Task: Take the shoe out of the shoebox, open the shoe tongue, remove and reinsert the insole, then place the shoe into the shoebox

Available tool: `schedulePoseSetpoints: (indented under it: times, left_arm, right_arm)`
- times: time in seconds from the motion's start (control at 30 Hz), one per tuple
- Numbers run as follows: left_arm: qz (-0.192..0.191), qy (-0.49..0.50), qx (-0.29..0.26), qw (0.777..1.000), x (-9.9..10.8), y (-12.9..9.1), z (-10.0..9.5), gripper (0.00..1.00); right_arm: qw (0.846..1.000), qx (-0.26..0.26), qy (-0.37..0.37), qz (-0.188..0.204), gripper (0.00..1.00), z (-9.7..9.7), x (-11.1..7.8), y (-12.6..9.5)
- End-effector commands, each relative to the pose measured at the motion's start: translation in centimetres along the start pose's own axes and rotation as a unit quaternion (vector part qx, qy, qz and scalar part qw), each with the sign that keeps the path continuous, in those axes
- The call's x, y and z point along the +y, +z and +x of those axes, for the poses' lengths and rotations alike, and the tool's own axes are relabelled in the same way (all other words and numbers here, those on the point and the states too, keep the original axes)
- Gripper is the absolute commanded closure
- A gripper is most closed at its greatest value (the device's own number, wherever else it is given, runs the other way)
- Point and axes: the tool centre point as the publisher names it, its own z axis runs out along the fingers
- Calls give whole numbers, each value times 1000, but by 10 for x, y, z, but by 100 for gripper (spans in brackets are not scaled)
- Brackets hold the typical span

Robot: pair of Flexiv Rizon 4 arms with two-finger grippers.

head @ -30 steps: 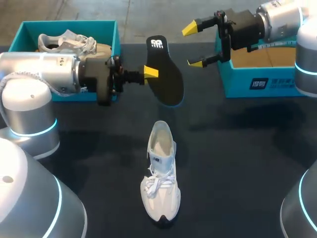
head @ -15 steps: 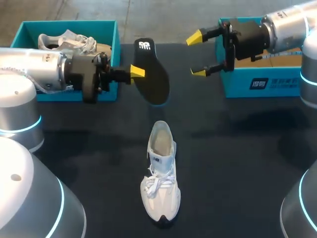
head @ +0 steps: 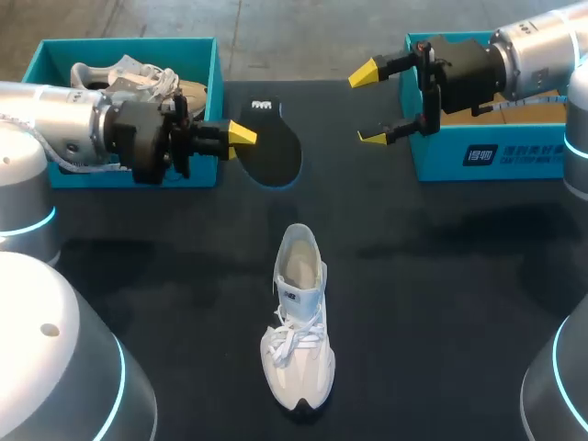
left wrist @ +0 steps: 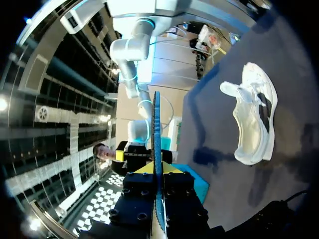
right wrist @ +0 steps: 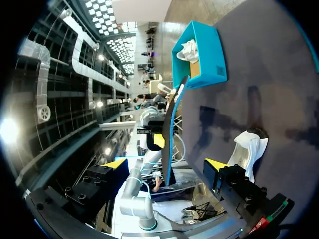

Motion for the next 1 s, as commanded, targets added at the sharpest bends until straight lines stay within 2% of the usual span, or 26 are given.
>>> schedulePoseSetpoints:
  times: [0.03, 0.2, 0.37, 0.43, 0.87, 0.93, 1.0]
  left_arm:
    - [7, -88, -7, 996, -2, -10, -6, 100]
    - [33, -181, -11, 983, -2, -11, -8, 100]
    - [81, -245, -20, 966, -3, -8, -12, 100]
    - [76, -207, 10, 975, -4, -6, -14, 100]
    - [76, -207, 10, 975, -4, -6, -14, 100]
    - [87, -284, -10, 955, -1, -2, -16, 100]
    - [108, -362, -34, 925, -1, -1, -16, 100]
  right_arm:
    - [1000, -2, 0, -1, 0, 0, -1, 1]
    - [1000, -2, 0, -1, 0, 0, -1, 1]
    - [1000, -2, 0, -1, 0, 0, -1, 1]
    - [1000, -2, 0, -1, 0, 0, -1, 1]
    - [1000, -2, 0, -1, 0, 0, -1, 1]
    - [1000, -2, 0, -1, 0, 0, -1, 1]
    - [1000, -2, 0, -1, 0, 0, -1, 1]
